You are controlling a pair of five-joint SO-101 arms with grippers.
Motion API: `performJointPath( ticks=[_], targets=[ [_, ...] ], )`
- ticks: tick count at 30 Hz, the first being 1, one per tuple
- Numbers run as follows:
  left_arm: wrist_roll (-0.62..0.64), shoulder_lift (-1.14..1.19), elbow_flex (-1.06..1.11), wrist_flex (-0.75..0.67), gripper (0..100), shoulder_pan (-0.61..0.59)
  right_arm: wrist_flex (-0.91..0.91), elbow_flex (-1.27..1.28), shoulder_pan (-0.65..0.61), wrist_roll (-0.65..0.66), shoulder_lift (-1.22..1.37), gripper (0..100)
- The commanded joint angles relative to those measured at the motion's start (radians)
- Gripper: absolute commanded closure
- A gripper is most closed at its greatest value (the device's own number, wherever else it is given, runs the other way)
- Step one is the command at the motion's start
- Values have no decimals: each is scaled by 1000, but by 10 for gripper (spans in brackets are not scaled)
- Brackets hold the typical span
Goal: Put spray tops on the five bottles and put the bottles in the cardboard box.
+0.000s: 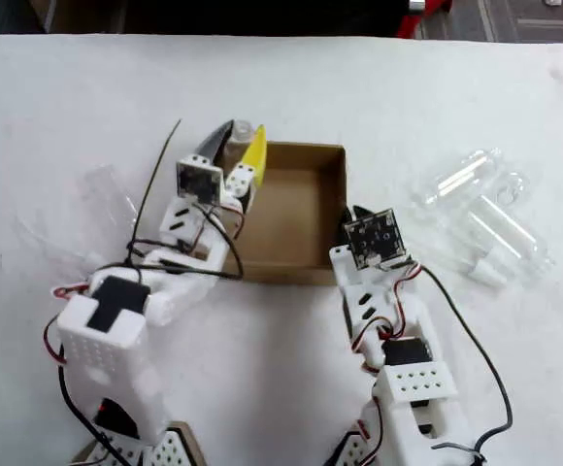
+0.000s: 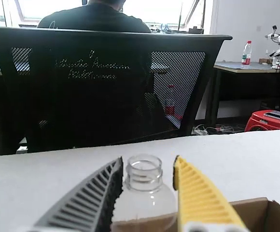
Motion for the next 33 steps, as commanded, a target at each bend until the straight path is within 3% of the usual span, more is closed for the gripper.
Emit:
performJointPath(
  ticks=[1, 11, 21, 24, 30, 33],
  targets=[
    [51, -114, 6, 94, 806, -8, -25, -5, 2, 3, 2, 981],
    [138, -354, 89, 198, 789, -10, -25, -5, -13, 11, 2, 980],
    [198, -760, 114, 574, 793, -45, -25, -5, -13, 11, 2, 981],
    [218, -983, 78, 842, 793, -97, -25, -5, -13, 11, 2, 981],
    [204, -1334, -190, 1726, 792, -208, -24, -5, -13, 8, 2, 981],
    [38, -1389, -318, 1993, 793, -260, -22, -5, -13, 8, 1, 981]
  ],
)
